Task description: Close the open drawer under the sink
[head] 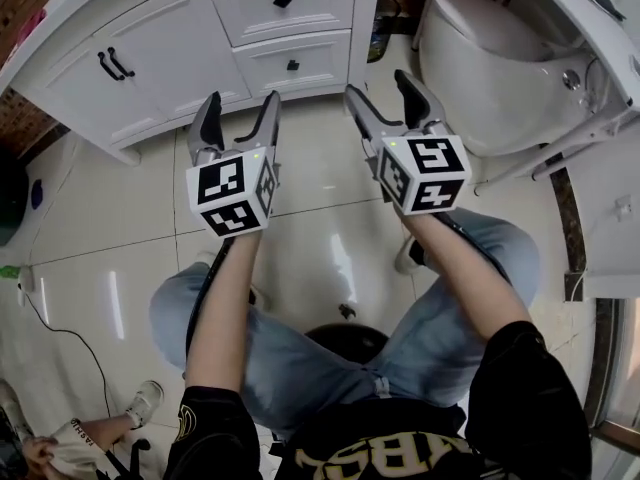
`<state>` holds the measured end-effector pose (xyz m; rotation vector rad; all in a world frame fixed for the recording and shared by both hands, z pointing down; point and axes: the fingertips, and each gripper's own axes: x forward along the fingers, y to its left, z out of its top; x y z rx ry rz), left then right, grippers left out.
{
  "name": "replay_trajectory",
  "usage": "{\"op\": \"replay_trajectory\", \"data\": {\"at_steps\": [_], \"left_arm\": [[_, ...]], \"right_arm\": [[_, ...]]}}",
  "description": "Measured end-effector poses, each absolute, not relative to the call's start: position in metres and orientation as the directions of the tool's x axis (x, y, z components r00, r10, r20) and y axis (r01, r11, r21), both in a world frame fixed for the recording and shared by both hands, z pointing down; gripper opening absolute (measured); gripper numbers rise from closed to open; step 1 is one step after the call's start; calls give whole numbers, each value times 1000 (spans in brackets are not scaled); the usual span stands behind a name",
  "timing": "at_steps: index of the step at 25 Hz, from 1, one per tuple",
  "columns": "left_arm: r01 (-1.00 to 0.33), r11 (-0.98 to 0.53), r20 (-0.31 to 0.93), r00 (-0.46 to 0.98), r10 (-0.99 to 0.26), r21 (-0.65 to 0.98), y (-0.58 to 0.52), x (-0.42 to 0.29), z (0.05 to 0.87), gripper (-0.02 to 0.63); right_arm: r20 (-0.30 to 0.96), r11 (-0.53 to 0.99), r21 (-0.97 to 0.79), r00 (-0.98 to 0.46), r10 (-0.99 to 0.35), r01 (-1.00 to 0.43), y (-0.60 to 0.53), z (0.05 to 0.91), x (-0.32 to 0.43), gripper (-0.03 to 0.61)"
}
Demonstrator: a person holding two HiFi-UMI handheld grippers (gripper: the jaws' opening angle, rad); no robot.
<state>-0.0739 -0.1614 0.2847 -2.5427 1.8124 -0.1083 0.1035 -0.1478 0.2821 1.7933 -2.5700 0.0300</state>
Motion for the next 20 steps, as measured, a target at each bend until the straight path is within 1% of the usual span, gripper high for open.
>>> {"op": "replay_trajectory", "data": {"at_steps": [6, 7, 10, 12, 17, 20], "left_arm": [[-946, -316, 20, 315, -949, -75, -134, -72, 277, 358], [-953, -299, 20, 299, -954, -57, -130, -77, 281, 357], [-967, -247, 53, 250, -967, 64, -122, -93, 304, 356], [-964, -245, 74, 253, -965, 103, -122, -93, 314, 356], [-958, -288, 32, 288, -957, 7, -124, -80, 296, 356], [-953, -303, 16, 303, -953, 14, -125, -75, 288, 356]], "right_arm": [[13, 344, 21, -343, -939, -939, -129, 276, 114, 316], [14, 342, 26, -342, -940, -939, -128, 276, 115, 316], [20, 340, 13, -340, -940, -940, -127, 276, 118, 314], [20, 348, 1, -348, -937, -938, -129, 275, 114, 313], [19, 384, -7, -384, -923, -923, -134, 275, 95, 308], [28, 395, -5, -395, -918, -919, -136, 279, 90, 305]]}}
